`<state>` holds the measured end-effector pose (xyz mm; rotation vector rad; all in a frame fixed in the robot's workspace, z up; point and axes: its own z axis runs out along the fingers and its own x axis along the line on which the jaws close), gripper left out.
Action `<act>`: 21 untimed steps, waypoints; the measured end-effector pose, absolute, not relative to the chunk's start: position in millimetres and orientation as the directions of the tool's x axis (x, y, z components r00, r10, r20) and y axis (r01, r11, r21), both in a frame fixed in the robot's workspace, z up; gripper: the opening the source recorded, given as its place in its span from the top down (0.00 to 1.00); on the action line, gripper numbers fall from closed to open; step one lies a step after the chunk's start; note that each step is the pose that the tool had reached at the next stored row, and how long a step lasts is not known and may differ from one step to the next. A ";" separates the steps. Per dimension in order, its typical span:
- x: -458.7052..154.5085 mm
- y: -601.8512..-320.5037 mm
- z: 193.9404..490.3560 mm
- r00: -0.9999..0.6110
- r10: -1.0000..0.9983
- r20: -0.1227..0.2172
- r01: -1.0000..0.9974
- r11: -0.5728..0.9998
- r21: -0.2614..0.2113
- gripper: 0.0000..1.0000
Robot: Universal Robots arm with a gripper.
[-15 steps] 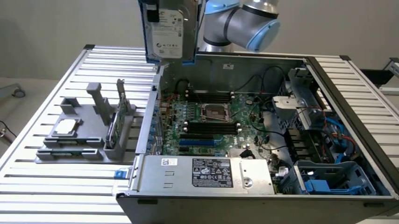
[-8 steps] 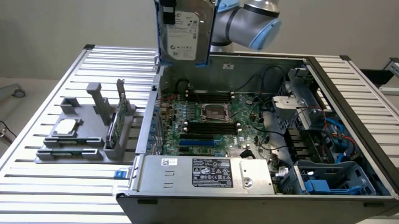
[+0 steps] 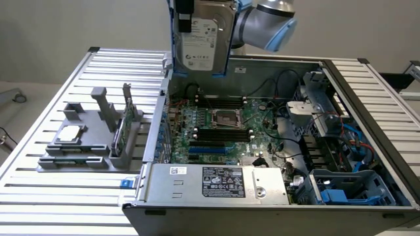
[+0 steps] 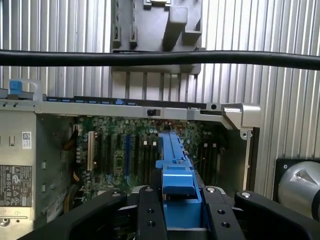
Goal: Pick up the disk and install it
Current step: 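Pick up the disk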
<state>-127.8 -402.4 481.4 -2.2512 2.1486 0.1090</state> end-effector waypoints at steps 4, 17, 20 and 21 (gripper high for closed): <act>-121.5 -416.5 480.7 0.046 -0.997 -0.070 -0.998 -0.048 0.028 0.67; -98.1 -461.7 478.2 0.045 -0.997 -0.070 -0.998 -0.048 0.028 0.67; -91.6 -470.9 477.7 0.045 -0.997 -0.070 -0.998 -0.048 0.028 0.67; -89.4 -474.0 477.6 0.046 -0.997 -0.070 -0.998 -0.048 0.028 0.67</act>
